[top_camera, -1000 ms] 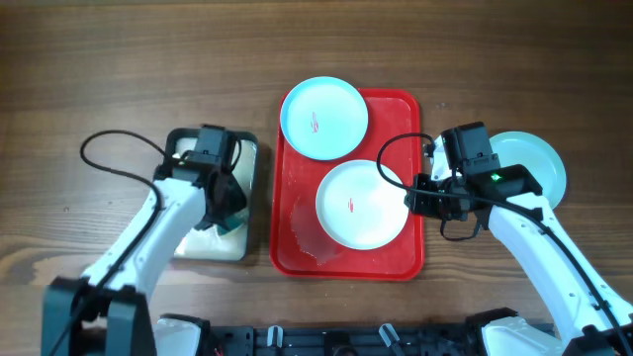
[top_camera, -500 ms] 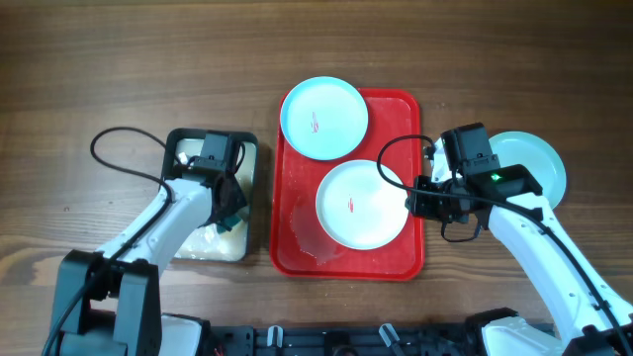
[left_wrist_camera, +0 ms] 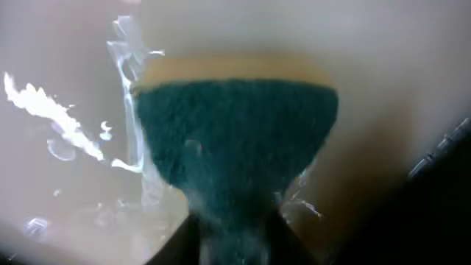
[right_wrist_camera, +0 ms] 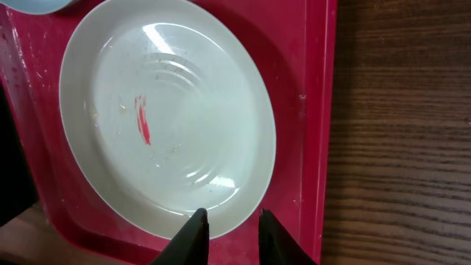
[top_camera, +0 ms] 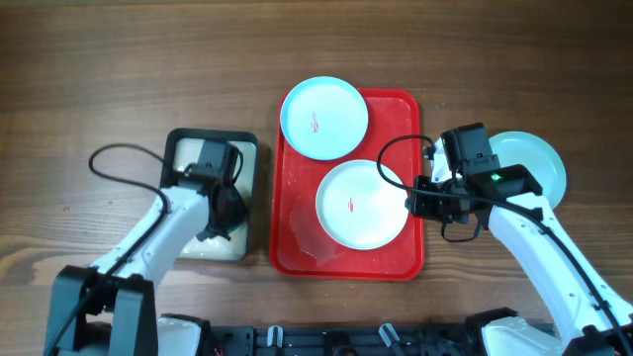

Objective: Clean dirty plates on tray and stack at the side
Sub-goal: 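Wipe the white plate with the sponge in the left gripper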

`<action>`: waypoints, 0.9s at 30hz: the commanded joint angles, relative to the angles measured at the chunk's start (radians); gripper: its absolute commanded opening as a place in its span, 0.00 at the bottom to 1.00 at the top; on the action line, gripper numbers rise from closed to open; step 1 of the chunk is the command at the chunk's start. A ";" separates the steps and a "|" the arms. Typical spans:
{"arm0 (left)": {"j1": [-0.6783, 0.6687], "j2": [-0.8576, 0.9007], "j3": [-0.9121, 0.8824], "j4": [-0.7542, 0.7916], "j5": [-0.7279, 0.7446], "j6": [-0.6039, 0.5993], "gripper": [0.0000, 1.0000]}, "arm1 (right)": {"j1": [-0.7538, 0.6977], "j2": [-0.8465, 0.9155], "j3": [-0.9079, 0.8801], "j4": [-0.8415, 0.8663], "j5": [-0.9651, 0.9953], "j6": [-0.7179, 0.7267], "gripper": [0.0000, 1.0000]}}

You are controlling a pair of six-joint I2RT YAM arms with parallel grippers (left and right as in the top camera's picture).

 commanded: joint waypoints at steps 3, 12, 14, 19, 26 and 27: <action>0.006 -0.004 -0.035 0.060 -0.069 -0.032 0.04 | 0.000 -0.012 0.016 0.000 0.026 -0.013 0.24; 0.005 -0.005 0.313 -0.287 -0.063 0.208 0.04 | 0.000 -0.011 0.016 0.000 0.100 0.070 0.23; -0.002 -0.005 0.396 -0.351 0.008 0.256 0.04 | 0.000 -0.003 0.016 0.003 0.101 0.072 0.24; -0.125 -0.002 0.460 -0.251 0.300 0.266 0.04 | 0.000 0.069 0.016 0.044 0.078 0.025 0.27; -0.360 0.113 0.460 -0.035 0.307 0.193 0.04 | 0.000 0.312 0.016 0.201 0.009 -0.057 0.25; -0.377 0.136 0.460 -0.024 0.307 0.181 0.04 | 0.000 0.345 0.016 0.227 0.009 -0.056 0.19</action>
